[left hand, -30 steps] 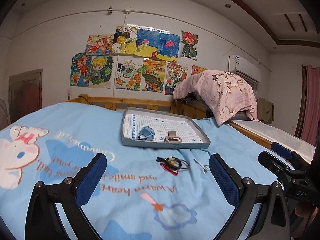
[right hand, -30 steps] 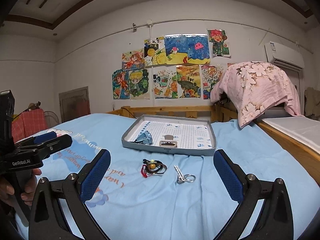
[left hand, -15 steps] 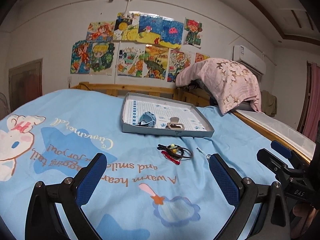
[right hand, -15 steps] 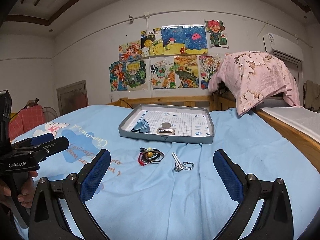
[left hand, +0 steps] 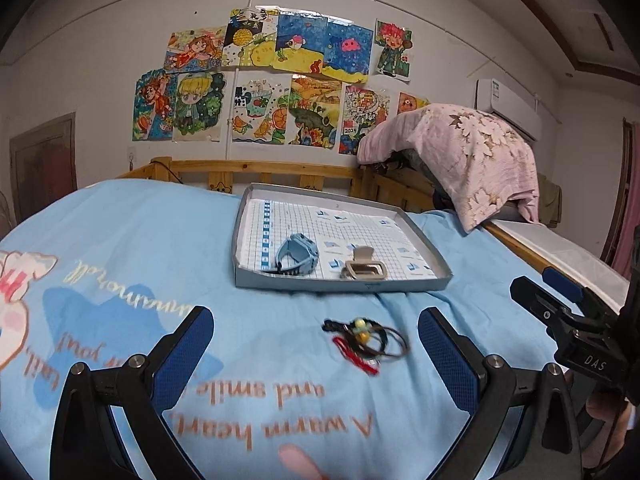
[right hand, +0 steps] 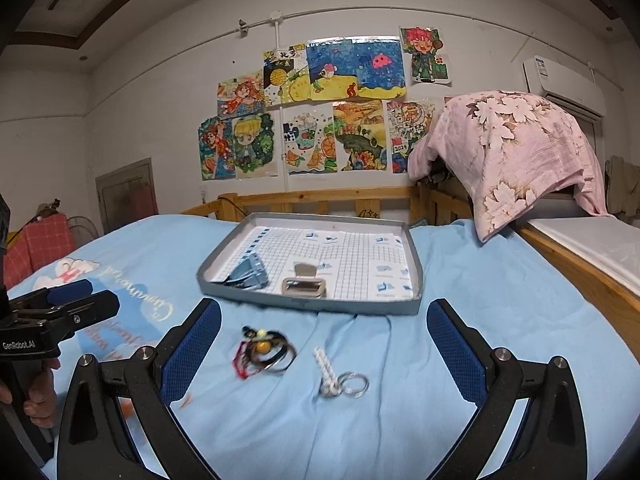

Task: Organize jewelry
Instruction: 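Withdraw both tools from the tray back toward the remaining items, then grasp the red cord with the left tool while the right tool grasps the white hair clip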

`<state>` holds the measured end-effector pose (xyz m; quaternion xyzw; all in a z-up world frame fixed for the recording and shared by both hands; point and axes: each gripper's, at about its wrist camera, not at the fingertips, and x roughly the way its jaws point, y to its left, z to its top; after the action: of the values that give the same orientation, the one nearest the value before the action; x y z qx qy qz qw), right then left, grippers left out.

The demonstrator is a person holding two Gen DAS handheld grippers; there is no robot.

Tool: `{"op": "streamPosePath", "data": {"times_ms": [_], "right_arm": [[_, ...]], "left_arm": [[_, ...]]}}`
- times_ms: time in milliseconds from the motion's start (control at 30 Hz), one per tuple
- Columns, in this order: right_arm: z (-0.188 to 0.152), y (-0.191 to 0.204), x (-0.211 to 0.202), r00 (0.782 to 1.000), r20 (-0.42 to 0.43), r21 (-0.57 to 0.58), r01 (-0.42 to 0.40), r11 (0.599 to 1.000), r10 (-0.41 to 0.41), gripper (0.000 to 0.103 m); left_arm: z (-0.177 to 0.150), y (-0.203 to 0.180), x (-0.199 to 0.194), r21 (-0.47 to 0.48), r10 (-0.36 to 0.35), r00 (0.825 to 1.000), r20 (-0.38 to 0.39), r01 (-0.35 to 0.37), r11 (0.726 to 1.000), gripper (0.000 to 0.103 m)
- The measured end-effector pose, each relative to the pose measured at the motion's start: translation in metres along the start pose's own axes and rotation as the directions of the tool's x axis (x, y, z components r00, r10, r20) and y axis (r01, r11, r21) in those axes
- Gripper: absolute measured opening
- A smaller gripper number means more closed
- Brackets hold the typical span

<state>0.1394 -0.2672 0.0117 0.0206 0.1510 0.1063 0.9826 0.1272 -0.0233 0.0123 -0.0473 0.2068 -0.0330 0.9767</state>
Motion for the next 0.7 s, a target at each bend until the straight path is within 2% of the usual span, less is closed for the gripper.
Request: {"op": "streamPosePath", "data": {"times_ms": [100,200,433,500,567,600,667,700], "right_arm": [[0.004,-0.003,0.02,1.0,-0.003,-0.008,0.013,1.0,-0.013,0.101],[0.002,-0.009,0.042,0.999,-0.024,-0.02,0.026,0.999,-0.027,0.101],[-0.017,-0.024,0.074,0.992,-0.112,0.025,-0.05,0.998,0.053,0.101],[-0.023,-0.025,0.08,0.988,-0.133,0.035,-0.073,0.997,0.077,0.095],[-0.031,-0.027,0.087,0.981,-0.166,0.044,-0.098,0.994,0.104,0.074],[-0.035,-0.027,0.09,0.976,-0.183,0.048,-0.108,0.993,0.115,0.07],[-0.042,-0.027,0.097,0.966,-0.215,0.054,-0.132,0.99,0.141,0.062],[-0.046,-0.026,0.099,0.961,-0.228,0.056,-0.144,0.988,0.153,0.06]], "left_arm": [[0.003,-0.002,0.02,0.008,0.009,1.0,-0.015,-0.009,1.0,0.103],[-0.001,-0.002,0.042,0.001,-0.001,0.998,-0.061,0.001,1.0,0.103],[-0.024,0.004,0.068,-0.051,-0.078,0.984,-0.162,0.071,0.996,0.103],[-0.029,0.006,0.074,-0.07,-0.104,0.978,-0.182,0.092,0.993,0.101],[-0.034,0.007,0.078,-0.079,-0.127,0.972,-0.199,0.113,0.99,0.094],[-0.037,0.006,0.081,-0.083,-0.146,0.967,-0.209,0.131,0.988,0.092],[-0.041,0.002,0.087,-0.08,-0.177,0.956,-0.232,0.162,0.983,0.077],[-0.044,0.0,0.09,-0.077,-0.194,0.949,-0.247,0.18,0.981,0.074]]}}
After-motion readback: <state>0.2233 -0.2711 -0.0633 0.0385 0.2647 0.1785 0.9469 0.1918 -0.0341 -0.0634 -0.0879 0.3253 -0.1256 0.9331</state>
